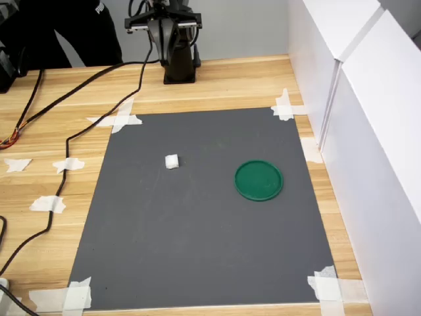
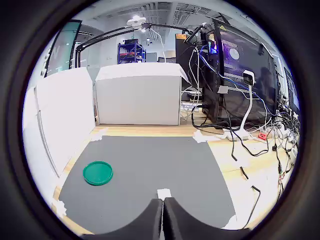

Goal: Grasp a white terminal and put it on the green lid.

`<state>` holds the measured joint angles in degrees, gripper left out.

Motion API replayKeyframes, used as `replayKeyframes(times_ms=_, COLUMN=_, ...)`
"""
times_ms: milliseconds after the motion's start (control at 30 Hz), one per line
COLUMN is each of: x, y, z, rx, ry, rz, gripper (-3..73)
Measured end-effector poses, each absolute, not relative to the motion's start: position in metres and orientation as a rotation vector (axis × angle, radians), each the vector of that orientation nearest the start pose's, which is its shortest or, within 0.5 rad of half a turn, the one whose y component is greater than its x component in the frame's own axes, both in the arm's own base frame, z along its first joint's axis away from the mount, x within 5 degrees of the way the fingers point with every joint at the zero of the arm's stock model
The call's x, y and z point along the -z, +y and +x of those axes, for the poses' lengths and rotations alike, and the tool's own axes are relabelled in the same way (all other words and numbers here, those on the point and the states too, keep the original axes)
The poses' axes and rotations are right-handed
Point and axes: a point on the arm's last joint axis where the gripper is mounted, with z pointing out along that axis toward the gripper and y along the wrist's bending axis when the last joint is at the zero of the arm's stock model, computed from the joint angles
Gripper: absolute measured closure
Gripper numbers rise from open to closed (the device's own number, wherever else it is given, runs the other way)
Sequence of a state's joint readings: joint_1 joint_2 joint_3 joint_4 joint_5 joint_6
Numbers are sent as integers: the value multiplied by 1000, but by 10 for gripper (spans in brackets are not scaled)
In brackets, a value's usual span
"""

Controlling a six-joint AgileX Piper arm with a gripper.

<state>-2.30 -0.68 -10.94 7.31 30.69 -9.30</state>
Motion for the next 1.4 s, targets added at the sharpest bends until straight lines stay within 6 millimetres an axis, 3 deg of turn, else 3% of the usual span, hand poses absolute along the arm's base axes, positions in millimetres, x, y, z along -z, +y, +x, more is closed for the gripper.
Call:
replayKeyframes(times_ms=533, x=-234, y=4, z=44, rx=4, ry=1848, rz=-57, gripper=711)
replayKeyframes(times_ms=1033, x=-281, y=-1, z=104, rx=55, ry=2168, rz=-121, gripper=711)
replayKeyframes(times_ms=1400, x=-272, y=-7, z=146, rx=161, ry=2497, rz=-333, gripper=707)
